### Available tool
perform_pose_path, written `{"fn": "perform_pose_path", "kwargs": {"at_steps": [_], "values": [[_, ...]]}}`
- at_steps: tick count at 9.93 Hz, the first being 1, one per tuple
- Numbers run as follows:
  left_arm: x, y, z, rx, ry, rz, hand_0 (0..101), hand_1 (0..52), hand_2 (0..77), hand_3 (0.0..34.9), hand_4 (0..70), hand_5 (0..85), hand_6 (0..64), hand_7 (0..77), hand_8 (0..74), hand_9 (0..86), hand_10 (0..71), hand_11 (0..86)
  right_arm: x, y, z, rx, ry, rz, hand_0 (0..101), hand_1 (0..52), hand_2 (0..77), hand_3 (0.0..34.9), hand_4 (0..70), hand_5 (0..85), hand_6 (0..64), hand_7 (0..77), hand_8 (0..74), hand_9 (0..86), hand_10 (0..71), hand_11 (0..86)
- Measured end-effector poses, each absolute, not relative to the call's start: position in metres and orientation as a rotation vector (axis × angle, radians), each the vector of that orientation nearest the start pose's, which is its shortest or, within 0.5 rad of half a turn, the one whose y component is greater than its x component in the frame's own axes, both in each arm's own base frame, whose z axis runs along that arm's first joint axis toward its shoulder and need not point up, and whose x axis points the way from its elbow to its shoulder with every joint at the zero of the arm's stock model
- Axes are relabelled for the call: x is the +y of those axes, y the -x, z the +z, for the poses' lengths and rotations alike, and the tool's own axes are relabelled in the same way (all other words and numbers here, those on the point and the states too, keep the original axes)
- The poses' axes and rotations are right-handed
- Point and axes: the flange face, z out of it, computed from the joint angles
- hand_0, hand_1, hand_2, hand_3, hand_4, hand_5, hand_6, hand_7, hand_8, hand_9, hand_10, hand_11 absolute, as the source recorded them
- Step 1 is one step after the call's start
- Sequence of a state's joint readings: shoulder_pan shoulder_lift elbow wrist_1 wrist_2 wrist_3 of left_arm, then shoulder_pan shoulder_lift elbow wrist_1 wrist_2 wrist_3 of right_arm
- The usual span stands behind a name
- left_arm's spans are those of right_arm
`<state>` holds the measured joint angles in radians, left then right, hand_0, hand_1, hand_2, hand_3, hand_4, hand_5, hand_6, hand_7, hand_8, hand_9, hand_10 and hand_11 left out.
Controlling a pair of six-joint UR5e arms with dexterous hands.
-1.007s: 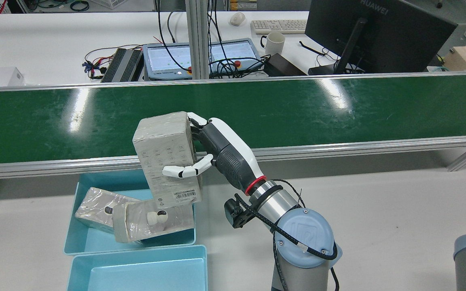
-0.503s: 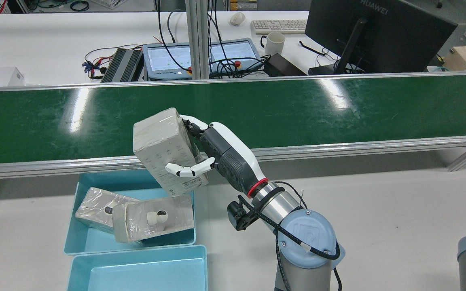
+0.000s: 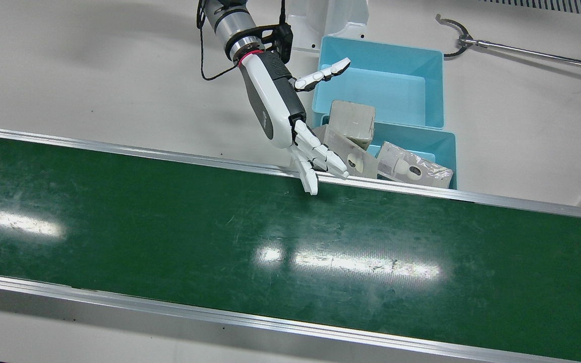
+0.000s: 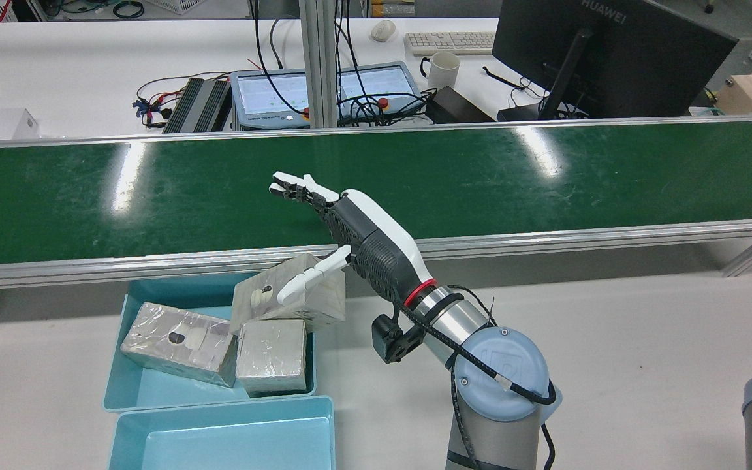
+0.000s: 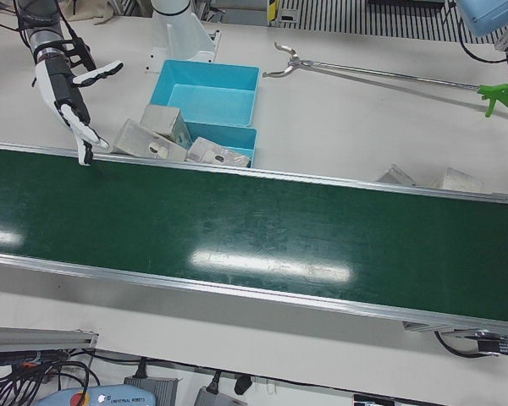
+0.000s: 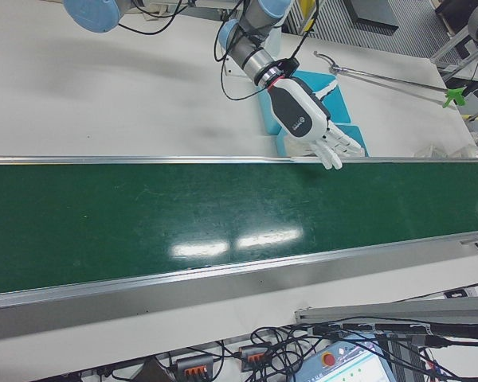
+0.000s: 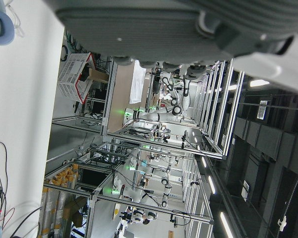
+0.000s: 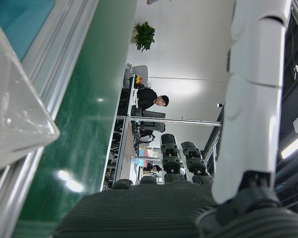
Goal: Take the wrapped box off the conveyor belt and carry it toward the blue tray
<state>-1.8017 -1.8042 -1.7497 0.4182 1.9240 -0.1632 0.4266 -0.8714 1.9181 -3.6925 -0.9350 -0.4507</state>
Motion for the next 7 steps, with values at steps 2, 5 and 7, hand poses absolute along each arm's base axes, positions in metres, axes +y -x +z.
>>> {"fn": "perform_pose_path", "kwargs": {"at_steps": [2, 5, 7], "values": [[-0.513, 0.222, 0.519, 2.214, 0.321, -2.249, 0, 0.0, 0.5, 0.0, 0.0, 1.1, 0.0, 0.5, 0.5, 0.5, 0.0, 0.5, -0.439, 0.408, 0.184, 2.859, -0.382, -1.789, 49, 14.2, 1.6, 2.4, 15.8, 14.2, 7.6, 21.3, 5.5, 1.1, 0.0, 1.1], [-0.513, 0.222, 0.519, 2.214, 0.321, -2.249, 0, 0.0, 0.5, 0.0, 0.0, 1.1, 0.5, 0.5, 0.5, 0.0, 0.0, 0.5, -0.467, 0.32, 0.234, 2.711, -0.389, -1.803, 54, 19.6, 12.0, 0.0, 20.7, 31.1, 21.3, 43.1, 10.9, 18.0, 4.9, 1.1], [-0.513, 0.222, 0.519, 2.214, 0.321, -2.249, 0, 0.0, 0.5, 0.0, 0.0, 1.1, 0.5, 0.5, 0.5, 0.0, 0.0, 0.5, -0.488, 0.265, 0.296, 2.607, -0.351, -1.9, 50, 12.5, 13.6, 0.0, 21.8, 38.7, 33.8, 58.9, 26.7, 32.7, 19.1, 1.1]]}}
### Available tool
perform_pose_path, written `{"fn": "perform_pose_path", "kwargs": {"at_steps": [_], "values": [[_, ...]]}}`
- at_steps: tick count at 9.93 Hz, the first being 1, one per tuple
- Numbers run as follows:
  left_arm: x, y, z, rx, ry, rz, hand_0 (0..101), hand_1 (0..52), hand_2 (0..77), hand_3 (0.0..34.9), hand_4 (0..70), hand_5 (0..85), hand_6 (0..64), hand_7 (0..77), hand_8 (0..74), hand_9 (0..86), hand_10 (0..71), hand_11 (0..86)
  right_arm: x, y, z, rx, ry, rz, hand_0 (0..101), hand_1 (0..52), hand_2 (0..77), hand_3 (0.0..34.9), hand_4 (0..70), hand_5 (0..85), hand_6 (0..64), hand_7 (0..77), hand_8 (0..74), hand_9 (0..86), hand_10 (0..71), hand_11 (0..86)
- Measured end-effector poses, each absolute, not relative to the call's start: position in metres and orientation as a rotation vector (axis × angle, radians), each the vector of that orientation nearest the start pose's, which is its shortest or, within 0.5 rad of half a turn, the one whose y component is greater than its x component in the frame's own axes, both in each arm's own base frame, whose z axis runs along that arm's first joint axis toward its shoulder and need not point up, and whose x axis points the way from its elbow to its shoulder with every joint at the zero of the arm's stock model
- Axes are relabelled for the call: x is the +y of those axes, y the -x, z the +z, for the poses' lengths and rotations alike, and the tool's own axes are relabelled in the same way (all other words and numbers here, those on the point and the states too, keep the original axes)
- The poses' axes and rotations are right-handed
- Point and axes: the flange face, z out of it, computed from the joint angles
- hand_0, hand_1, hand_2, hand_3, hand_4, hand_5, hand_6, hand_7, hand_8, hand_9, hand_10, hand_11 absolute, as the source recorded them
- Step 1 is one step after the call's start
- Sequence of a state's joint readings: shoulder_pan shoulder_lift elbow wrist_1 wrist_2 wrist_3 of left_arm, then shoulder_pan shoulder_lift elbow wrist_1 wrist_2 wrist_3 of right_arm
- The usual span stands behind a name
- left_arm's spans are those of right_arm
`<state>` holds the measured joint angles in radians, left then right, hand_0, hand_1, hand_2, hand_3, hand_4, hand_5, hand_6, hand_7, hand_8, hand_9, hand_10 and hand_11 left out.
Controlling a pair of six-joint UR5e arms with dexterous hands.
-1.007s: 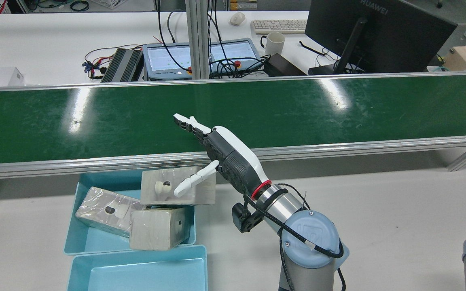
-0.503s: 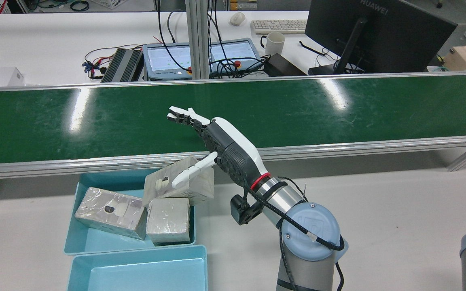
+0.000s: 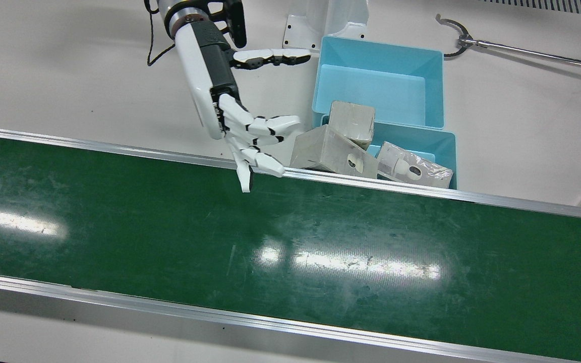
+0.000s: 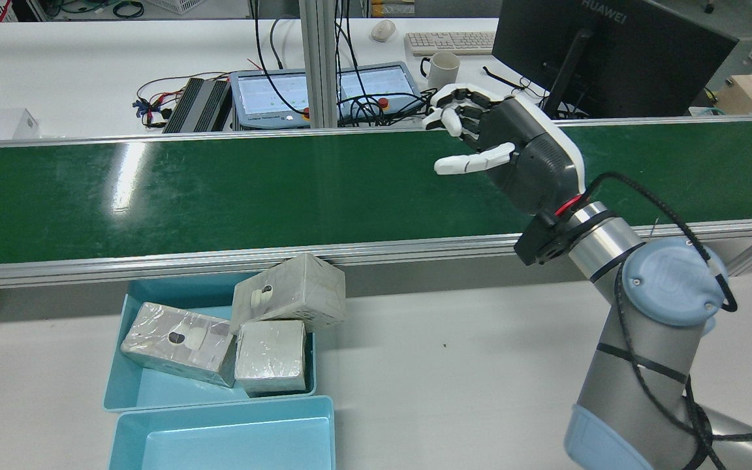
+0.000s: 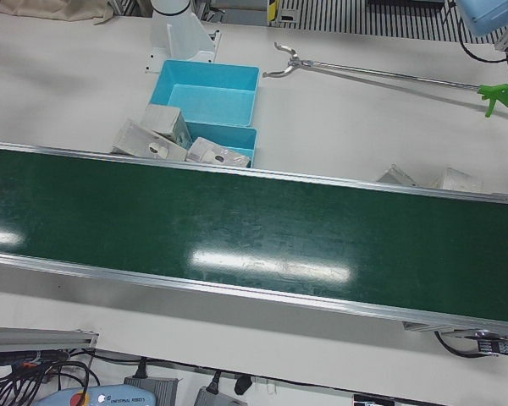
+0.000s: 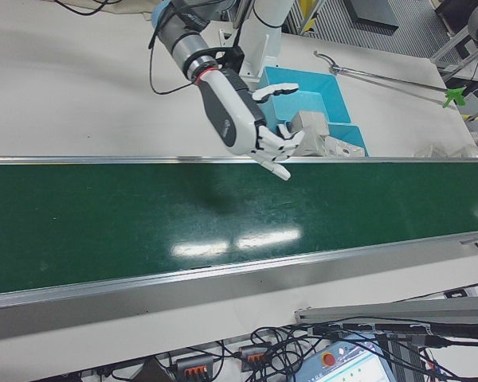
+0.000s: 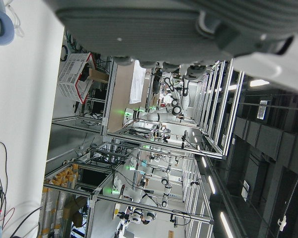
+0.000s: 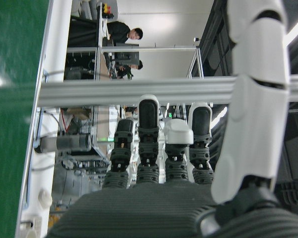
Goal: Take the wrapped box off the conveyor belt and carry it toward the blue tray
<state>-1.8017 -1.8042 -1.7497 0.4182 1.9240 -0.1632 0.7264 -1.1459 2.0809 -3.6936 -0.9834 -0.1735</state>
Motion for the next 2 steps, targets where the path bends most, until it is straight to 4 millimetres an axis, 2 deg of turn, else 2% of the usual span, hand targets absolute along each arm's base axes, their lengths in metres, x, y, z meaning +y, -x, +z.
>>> {"fn": "perform_pose_path", "kwargs": {"at_steps": [1, 2], "values": [[-0.513, 0.222, 0.519, 2.214, 0.321, -2.249, 0, 0.0, 0.5, 0.0, 0.0, 1.1, 0.5, 0.5, 0.5, 0.0, 0.0, 0.5, -0.505, 0.229, 0.322, 2.574, -0.282, -1.945, 49, 8.7, 14.7, 0.0, 23.5, 43.6, 38.2, 67.1, 34.9, 40.4, 26.2, 7.6], [-0.513, 0.222, 0.519, 2.214, 0.321, -2.249, 0, 0.0, 1.1, 0.0, 0.0, 1.1, 0.5, 0.5, 0.5, 0.0, 0.0, 0.5, -0.524, 0.196, 0.342, 2.552, -0.215, -1.969, 47, 5.4, 13.6, 0.0, 28.9, 51.8, 47.5, 71.4, 43.6, 49.1, 36.0, 18.5]]}}
